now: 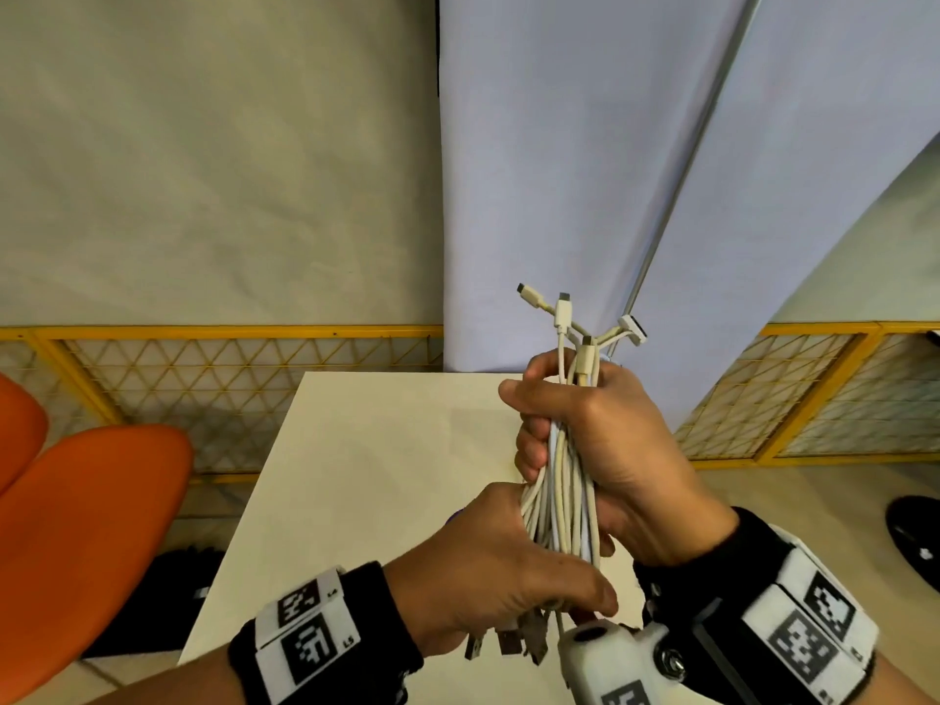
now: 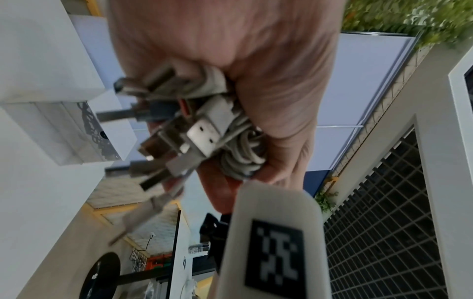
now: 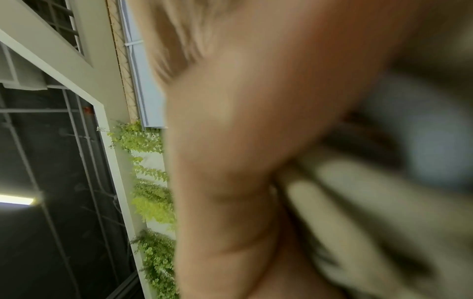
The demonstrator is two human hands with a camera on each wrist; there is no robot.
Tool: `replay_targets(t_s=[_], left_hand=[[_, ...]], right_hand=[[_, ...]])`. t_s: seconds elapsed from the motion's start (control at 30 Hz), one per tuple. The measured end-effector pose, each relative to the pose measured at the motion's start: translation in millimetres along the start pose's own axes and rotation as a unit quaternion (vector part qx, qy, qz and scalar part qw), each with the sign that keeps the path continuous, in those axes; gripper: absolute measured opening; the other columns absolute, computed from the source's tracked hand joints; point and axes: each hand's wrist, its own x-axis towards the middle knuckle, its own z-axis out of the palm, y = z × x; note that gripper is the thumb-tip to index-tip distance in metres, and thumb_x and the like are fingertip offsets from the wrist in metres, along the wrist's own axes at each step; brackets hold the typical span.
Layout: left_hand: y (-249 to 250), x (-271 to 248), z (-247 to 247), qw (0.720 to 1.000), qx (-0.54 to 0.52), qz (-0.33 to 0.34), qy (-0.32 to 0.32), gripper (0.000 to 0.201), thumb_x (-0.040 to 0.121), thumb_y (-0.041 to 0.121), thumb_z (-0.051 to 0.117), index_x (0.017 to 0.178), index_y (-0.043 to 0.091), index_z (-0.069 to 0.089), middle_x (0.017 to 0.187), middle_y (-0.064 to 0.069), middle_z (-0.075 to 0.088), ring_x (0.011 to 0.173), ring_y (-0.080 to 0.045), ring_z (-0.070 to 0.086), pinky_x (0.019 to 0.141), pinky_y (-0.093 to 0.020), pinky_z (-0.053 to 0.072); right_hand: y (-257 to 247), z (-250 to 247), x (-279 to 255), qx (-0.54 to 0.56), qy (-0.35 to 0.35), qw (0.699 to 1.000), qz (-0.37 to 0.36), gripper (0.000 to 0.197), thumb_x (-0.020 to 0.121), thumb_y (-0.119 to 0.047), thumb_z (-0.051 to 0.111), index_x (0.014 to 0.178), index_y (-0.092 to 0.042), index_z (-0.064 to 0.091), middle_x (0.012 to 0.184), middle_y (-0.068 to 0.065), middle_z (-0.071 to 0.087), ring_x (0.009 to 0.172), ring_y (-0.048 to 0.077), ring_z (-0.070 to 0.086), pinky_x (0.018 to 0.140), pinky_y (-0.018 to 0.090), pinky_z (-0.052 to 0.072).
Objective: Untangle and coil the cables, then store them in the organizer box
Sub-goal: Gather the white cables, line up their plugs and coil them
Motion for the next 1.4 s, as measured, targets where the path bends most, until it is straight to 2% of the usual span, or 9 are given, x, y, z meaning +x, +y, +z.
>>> replay_targets(t_s=[0.17,0.37,0.6,0.73,0.87,1.0,1.1,1.27,1.4], left_hand=[[0.1,-1.3,-8.7,1.000,0.000,0.022,-0.016,0.014,0.074,0.001,0.070,0.070,0.013,0.063,0.059,-0.004,0.057,0.056,-0.022,0.055,0.059,-0.031,0.051],[-5.5,0.4,-13.8,0.993,0.096,0.039,0.047,0.006,0.069,0.012,0.064,0.067,0.015,0.059,0.055,-0.002,0.054,0.050,-0.019,0.056,0.058,-0.040,0.059],[-13.2,2.3,-16.6,0.984,0.169,0.013,0.057,0.018,0.070,0.018,0.072,0.082,0.007,0.064,0.066,-0.011,0.063,0.057,-0.021,0.060,0.063,-0.042,0.058],[-3.1,1.7,-31.5,0.996,0.040,-0.038,-0.077,0.024,0.077,0.011,0.081,0.097,0.005,0.070,0.087,-0.007,0.072,0.082,-0.015,0.066,0.082,-0.030,0.055],[4.4,4.9,-40.3,0.990,-0.099,-0.016,-0.102,0.034,0.072,-0.003,0.071,0.102,0.014,0.072,0.098,-0.010,0.072,0.094,-0.019,0.069,0.084,-0.029,0.055],[6.5,5.4,-41.3,0.988,-0.066,-0.003,-0.138,0.032,0.071,-0.013,0.063,0.085,0.013,0.073,0.081,-0.010,0.073,0.076,-0.021,0.071,0.074,-0.030,0.057],[4.7,6.1,-33.2,0.996,-0.024,-0.016,-0.082,0.016,0.067,-0.003,0.065,0.071,0.011,0.071,0.067,-0.016,0.061,0.060,-0.024,0.060,0.068,-0.036,0.054],[3.8,8.9,-29.6,0.998,-0.048,-0.029,-0.013,0.038,0.070,0.011,0.066,0.093,-0.016,0.053,0.054,-0.013,0.046,0.045,-0.024,0.047,0.059,-0.036,0.048],[7.3,6.7,-34.7,0.992,-0.103,-0.071,0.014,0.034,0.071,0.024,0.073,0.070,-0.005,0.056,0.048,-0.009,0.040,0.041,-0.022,0.043,0.057,-0.034,0.045]], right_hand=[[-3.0,0.9,-5.6,-0.013,-0.039,0.999,0.000,0.012,0.084,-0.001,0.070,0.092,-0.005,0.061,0.063,0.015,0.056,0.047,0.026,0.053,0.049,0.032,0.049],[-3.3,-3.7,-8.5,-0.050,-0.072,0.995,0.038,0.014,0.082,-0.017,0.074,0.088,-0.005,0.069,0.084,0.020,0.072,0.086,0.035,0.074,0.084,0.045,0.058],[23.1,3.6,-1.8,-0.016,0.030,0.999,0.000,0.030,0.086,-0.013,0.072,0.066,-0.006,0.051,0.054,0.016,0.049,0.043,0.026,0.046,0.052,0.035,0.049],[36.3,7.9,-0.8,-0.039,0.062,0.997,-0.038,0.031,0.087,-0.014,0.073,0.065,-0.005,0.053,0.051,0.016,0.048,0.042,0.026,0.045,0.050,0.036,0.048],[41.2,15.0,-5.3,-0.104,0.058,0.988,-0.099,0.024,0.086,-0.018,0.074,0.070,-0.008,0.059,0.049,0.011,0.055,0.046,0.023,0.055,0.055,0.028,0.051],[41.3,19.1,-12.4,-0.141,0.006,0.982,-0.127,0.021,0.088,-0.021,0.071,0.075,-0.010,0.059,0.049,0.007,0.058,0.046,0.017,0.057,0.056,0.023,0.051],[40.1,14.4,-11.5,-0.166,-0.007,0.978,-0.128,0.023,0.092,-0.023,0.067,0.076,-0.008,0.059,0.049,0.003,0.059,0.047,0.012,0.057,0.057,0.019,0.049],[31.1,4.7,-7.9,-0.231,-0.010,0.964,-0.132,0.045,0.079,-0.052,0.061,0.087,-0.008,0.066,0.077,0.003,0.071,0.072,0.009,0.067,0.069,0.018,0.052],[16.4,-11.2,-7.3,-0.239,-0.016,0.969,-0.051,0.057,0.070,-0.067,0.057,0.098,-0.021,0.073,0.091,-0.010,0.075,0.086,0.002,0.068,0.083,0.025,0.051]])
